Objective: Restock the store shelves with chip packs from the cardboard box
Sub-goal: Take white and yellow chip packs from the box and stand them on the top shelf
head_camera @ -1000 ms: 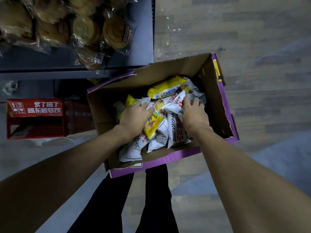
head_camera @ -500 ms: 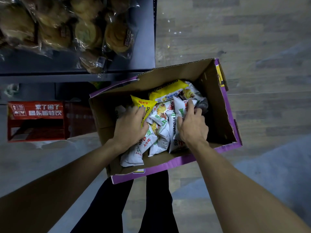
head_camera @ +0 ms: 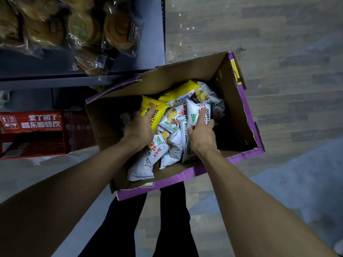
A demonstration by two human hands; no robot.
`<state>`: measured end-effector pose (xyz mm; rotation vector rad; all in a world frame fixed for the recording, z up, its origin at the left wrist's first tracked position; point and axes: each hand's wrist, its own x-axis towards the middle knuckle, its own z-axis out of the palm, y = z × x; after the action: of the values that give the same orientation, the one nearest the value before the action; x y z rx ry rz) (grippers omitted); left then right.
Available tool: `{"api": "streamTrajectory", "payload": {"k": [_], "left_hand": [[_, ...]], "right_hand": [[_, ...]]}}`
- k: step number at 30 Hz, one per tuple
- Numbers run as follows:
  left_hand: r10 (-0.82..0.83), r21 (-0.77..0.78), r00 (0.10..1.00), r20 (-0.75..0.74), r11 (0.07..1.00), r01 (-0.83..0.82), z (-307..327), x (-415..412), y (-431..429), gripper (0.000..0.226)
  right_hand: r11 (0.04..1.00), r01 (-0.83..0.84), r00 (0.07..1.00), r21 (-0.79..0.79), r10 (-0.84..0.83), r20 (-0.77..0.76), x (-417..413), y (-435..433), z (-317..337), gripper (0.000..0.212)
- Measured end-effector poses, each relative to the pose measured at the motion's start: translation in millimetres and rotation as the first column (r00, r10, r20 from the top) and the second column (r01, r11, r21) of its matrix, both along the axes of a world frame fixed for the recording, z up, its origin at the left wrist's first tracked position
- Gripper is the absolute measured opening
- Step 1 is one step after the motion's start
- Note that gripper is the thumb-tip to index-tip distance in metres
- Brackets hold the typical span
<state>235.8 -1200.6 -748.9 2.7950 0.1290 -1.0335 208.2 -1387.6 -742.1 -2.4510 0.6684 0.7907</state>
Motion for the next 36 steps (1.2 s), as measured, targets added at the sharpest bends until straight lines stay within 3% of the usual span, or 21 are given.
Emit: {"api": "streamTrajectory", "payload": {"k": [4, 7, 10, 19, 27, 36], "left_hand": [[0.017, -0.009, 0.997, 0.075, 1.0, -0.017, 7.7, 1.8, -2.1, 0.084], [0.024, 0.001, 0.995, 0.092, 1.0, -0.024, 18.9, -2.0, -4.6, 0.075], [0.002, -0.002, 0.995, 0.099, 1.0, -0.002, 44.0, -5.6, -3.0, 0.077], [0.046, -0.125, 0.989, 0.14, 0.992, -0.028, 147.8, -15.8, 14.5, 0.077], [-0.054, -0.165, 0.942, 0.332, 0.98, 0.114, 255.2, -21.2, 32.8, 0.071], [-0.001, -0.182, 0.882, 0.47, 0.978, 0.098, 349.0, -44.8, 59.9, 0.069]], "right_hand": [[0.99, -0.104, 0.992, -0.093, 0.097, -0.082, 9.0, -3.7, 14.2, 0.075], [0.984, -0.1, 0.994, -0.148, 0.093, -0.058, 12.7, -6.3, 31.8, 0.059], [0.982, -0.09, 0.996, -0.166, 0.09, -0.006, 12.6, -3.3, 54.7, 0.05], [0.986, -0.058, 0.991, -0.157, 0.076, 0.113, -1.9, 27.3, 160.6, 0.049], [0.982, 0.014, 0.978, -0.19, 0.027, 0.207, -33.2, 53.9, 259.7, 0.054], [0.988, 0.013, 0.915, -0.151, 0.05, 0.401, -48.1, 89.5, 346.6, 0.052]]}}
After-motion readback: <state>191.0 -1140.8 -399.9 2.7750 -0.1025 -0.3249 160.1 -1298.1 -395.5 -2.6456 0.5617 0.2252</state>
